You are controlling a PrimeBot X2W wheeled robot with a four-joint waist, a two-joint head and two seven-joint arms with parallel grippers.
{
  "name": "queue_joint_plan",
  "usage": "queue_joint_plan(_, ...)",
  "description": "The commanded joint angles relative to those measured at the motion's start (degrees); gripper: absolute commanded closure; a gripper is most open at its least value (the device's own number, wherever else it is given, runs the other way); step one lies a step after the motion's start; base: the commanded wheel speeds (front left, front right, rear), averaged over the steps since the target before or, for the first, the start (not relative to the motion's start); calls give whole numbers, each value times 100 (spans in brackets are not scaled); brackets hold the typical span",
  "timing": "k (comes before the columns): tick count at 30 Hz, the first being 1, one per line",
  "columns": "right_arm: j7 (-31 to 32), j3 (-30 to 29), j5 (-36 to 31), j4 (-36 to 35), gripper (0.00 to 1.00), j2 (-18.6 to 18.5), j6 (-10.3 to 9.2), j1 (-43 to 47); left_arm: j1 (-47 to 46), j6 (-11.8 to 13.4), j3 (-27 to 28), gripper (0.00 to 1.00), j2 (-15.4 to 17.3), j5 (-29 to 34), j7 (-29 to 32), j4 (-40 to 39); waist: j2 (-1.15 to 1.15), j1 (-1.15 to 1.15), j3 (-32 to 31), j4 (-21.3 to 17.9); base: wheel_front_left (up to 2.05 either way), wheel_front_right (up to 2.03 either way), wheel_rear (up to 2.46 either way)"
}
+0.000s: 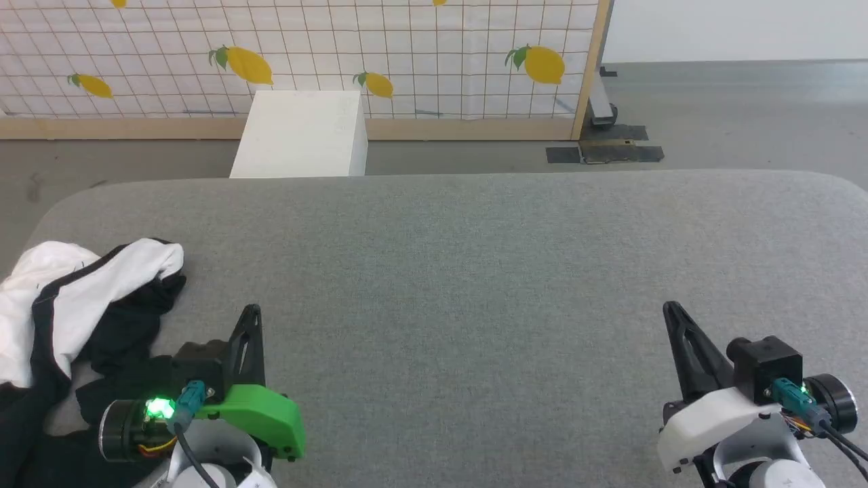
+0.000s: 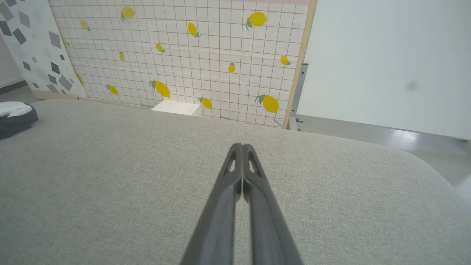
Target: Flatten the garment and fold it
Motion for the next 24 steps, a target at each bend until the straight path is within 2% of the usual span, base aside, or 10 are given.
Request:
queue_joint_plan(1, 2, 8, -37, -30, 100, 12, -10, -86, 77, 38, 25, 100, -28, 72, 8, -16, 0, 0, 0, 0, 0, 0, 0)
queue_joint_plan(19, 2, 8, -37, -30, 100, 12, -10, -86, 77, 38, 25, 100, -28, 72, 8, -16, 0, 0, 0, 0, 0, 0, 0)
queue_joint_plan(20, 0, -1, 0, 1, 0, 0, 0, 0, 0, 0, -1, 0, 0, -1, 0, 0, 0, 0, 0, 0, 0, 0, 0)
queue_joint_plan(24, -8, -5, 9, 6, 0, -1, 0, 1, -4, 10, -24, 0, 1, -21, -10, 8, 0, 0, 0, 0, 0, 0, 0)
